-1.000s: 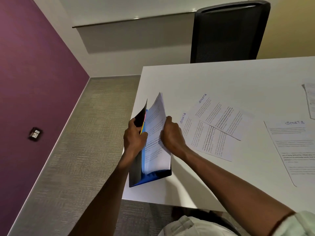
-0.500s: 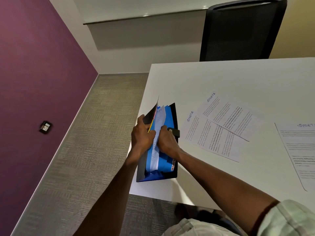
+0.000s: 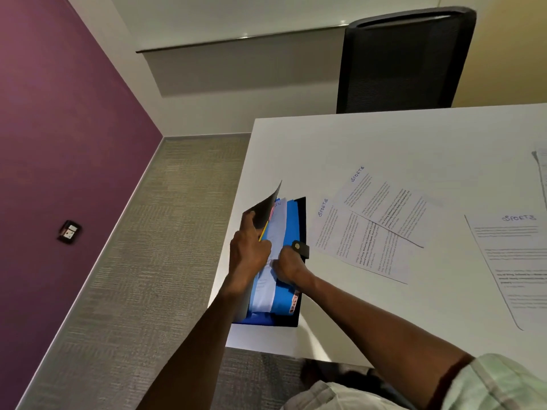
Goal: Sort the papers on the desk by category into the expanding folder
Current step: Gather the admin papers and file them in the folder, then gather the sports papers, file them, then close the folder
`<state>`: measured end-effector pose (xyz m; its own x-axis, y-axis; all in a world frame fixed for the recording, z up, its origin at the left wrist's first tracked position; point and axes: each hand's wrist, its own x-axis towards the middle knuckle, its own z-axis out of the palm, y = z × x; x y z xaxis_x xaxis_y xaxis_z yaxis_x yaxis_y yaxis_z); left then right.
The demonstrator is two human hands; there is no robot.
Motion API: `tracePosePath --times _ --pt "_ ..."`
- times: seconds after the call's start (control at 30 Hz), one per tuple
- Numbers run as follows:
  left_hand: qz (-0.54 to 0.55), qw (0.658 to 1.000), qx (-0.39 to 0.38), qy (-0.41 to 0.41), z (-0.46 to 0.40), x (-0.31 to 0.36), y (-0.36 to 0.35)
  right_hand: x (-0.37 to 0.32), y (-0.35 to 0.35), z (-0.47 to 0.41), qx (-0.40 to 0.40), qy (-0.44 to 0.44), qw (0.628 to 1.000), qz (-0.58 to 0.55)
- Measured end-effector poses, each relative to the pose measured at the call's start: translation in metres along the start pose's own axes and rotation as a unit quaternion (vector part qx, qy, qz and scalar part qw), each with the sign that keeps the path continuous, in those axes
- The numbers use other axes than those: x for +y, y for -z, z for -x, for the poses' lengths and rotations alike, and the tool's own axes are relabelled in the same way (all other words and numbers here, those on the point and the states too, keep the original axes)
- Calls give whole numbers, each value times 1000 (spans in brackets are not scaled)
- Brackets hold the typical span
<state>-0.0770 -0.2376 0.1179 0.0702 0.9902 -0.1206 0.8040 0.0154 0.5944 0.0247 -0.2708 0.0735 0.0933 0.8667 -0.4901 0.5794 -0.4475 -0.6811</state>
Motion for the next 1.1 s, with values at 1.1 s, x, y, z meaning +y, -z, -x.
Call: tracePosePath --times 1.1 --pt "98 994 -34 41 1 45 -105 224 142 105 181 -161 967 -73"
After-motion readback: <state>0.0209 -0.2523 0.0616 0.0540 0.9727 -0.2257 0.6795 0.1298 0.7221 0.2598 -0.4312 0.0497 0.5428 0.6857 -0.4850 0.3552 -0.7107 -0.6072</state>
